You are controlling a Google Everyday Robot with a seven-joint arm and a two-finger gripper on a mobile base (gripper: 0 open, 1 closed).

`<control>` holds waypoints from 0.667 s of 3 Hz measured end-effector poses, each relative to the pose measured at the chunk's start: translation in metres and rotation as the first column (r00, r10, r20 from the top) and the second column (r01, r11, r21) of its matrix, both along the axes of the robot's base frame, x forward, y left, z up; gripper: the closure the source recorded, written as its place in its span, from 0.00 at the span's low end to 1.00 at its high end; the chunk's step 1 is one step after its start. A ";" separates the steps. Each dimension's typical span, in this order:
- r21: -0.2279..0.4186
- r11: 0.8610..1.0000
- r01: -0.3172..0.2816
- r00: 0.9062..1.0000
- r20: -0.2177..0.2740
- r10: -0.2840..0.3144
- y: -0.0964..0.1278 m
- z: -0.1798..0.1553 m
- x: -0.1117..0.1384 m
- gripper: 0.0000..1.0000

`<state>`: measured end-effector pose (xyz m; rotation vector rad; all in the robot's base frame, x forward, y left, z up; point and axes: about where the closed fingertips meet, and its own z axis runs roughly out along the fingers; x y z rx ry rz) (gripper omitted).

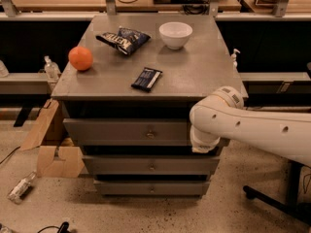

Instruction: Close top drawer

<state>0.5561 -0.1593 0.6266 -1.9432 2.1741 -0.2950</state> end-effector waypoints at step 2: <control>-0.015 0.999 0.043 0.999 0.034 -0.042 -0.013 0.014 0.046 1.00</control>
Offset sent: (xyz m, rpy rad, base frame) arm 0.0311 -0.0090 0.0056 -0.0176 -0.0144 -0.0247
